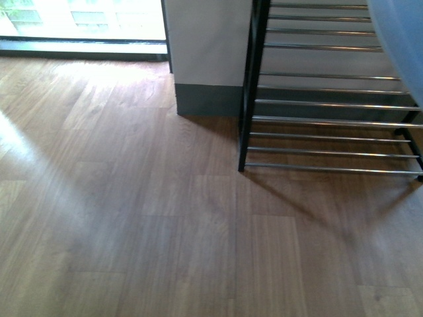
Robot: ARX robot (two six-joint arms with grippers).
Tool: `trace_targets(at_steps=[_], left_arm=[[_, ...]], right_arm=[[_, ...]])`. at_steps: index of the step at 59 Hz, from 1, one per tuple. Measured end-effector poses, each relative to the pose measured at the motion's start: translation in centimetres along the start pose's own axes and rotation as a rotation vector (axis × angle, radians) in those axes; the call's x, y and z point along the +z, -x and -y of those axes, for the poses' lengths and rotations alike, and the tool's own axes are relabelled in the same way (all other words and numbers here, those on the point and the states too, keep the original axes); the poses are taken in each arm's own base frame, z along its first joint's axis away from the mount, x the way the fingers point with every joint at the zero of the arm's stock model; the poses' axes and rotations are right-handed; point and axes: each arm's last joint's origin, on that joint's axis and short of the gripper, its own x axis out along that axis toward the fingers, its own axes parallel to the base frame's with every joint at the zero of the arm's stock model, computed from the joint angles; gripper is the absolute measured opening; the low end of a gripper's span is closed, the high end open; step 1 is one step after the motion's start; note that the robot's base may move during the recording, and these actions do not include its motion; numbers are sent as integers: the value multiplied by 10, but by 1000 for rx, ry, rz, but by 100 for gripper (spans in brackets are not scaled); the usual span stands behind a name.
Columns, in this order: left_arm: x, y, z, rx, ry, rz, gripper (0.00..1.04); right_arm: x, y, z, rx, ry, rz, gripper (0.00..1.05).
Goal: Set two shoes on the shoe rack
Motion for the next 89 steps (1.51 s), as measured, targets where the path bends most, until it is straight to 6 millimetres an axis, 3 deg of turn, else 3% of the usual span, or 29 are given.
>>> trace_targets(at_steps=[57,66,76,89], left_arm=[[-2,1,0,-4,-5,-4,2],[-2,1,0,-3,-5,-4,2],[-2,1,0,-4,-5,-4,2],[-2,1,0,-4,-5,-4,2]], right_arm=[[-1,0,0,0,-2,-3,1],[-1,-1,-2,26,-208,-30,1],[19,-24,9,-31,-334,6,1],[47,-93,25,-86,-360,4,1]])
